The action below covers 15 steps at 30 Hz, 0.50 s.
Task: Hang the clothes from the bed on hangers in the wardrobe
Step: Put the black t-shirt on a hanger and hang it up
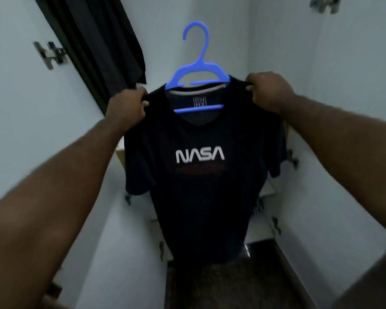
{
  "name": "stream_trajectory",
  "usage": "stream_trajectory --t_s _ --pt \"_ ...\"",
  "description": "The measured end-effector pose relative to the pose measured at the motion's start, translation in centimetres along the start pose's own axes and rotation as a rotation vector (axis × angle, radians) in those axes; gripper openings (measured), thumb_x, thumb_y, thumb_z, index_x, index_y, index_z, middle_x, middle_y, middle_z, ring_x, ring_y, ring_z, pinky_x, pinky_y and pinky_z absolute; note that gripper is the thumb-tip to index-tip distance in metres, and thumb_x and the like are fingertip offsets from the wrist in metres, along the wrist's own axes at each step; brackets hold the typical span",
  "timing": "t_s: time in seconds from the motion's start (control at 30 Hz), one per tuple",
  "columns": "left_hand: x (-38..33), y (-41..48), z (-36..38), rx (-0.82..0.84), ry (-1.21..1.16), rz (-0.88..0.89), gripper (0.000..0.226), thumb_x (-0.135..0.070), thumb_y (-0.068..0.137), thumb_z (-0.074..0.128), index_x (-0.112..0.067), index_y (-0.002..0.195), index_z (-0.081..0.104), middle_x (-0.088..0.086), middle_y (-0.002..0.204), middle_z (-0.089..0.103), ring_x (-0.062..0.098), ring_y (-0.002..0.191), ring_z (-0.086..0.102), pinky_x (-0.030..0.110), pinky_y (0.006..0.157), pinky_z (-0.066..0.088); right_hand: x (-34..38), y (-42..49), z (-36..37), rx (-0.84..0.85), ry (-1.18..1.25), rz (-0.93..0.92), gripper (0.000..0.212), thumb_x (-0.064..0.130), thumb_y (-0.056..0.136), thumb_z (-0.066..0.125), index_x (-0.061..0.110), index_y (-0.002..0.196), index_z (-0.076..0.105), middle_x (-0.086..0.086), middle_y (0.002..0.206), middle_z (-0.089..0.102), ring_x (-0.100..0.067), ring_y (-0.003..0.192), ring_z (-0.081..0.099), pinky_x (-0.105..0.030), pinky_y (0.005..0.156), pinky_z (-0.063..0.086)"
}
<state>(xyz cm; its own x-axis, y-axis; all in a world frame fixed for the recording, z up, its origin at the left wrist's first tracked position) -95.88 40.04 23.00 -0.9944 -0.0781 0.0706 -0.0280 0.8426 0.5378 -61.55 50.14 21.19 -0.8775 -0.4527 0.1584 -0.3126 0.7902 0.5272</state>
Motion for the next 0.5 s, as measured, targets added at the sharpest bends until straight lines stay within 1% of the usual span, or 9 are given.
stream_trajectory --t_s 0.1,0.17,0.3,0.37,0.5 --pt "2.2 4.8 -0.1 -0.034 0.052 0.009 0.025 -0.024 0.096 0.051 -0.013 0.118 0.055 0.022 0.111 0.064 0.042 0.099 0.060 0.045 0.078 0.047 0.5 4.9 0.4 -0.004 0.026 -0.013 0.024 0.018 0.096 0.050 0.009 0.115 0.062 -0.023 0.114 0.063 -0.041 0.103 0.058 -0.042 0.082 0.048" --pt "3.9 8.6 -0.9 -0.055 0.096 0.020 0.024 -0.024 0.096 0.051 -0.012 0.117 0.054 0.020 0.111 0.064 0.042 0.097 0.061 0.045 0.077 0.046 1.3 9.0 0.0 -0.039 0.049 -0.036 0.024 0.019 0.096 0.051 0.012 0.115 0.062 -0.021 0.113 0.065 -0.039 0.104 0.058 -0.041 0.083 0.049" --pt "7.3 16.7 -4.1 -0.138 0.160 0.019 0.022 -0.020 0.095 0.052 -0.010 0.115 0.052 0.019 0.108 0.064 0.041 0.094 0.061 0.044 0.073 0.046 3.0 18.2 -2.1 -0.156 0.121 -0.067 0.025 0.024 0.098 0.050 0.014 0.118 0.061 -0.017 0.114 0.066 -0.037 0.107 0.058 -0.040 0.085 0.046" --pt "8.9 20.4 -5.9 -0.195 0.203 0.009 0.021 -0.020 0.095 0.052 -0.010 0.114 0.051 0.018 0.108 0.064 0.041 0.093 0.061 0.041 0.071 0.043 3.6 22.4 -2.9 -0.230 0.165 -0.078 0.027 0.028 0.099 0.049 0.013 0.118 0.060 -0.017 0.114 0.066 -0.037 0.107 0.059 -0.040 0.087 0.046" --pt "11.0 25.8 -9.2 -0.243 0.322 -0.018 0.020 -0.022 0.096 0.051 -0.011 0.113 0.049 0.017 0.108 0.064 0.039 0.093 0.061 0.038 0.069 0.040 3.6 29.8 -3.6 -0.263 0.189 -0.094 0.026 0.027 0.098 0.053 0.010 0.116 0.059 -0.017 0.113 0.066 -0.036 0.105 0.058 -0.040 0.086 0.046"
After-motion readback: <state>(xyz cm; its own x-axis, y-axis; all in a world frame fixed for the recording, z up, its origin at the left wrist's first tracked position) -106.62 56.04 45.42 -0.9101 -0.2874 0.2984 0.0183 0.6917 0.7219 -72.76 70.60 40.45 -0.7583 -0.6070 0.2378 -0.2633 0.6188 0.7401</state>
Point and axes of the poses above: each hand's wrist, its own y-axis towards the middle knuckle, its own z-axis out of the palm, x = y × z, the point moved 1 cm from there along y, towards the middle knuckle
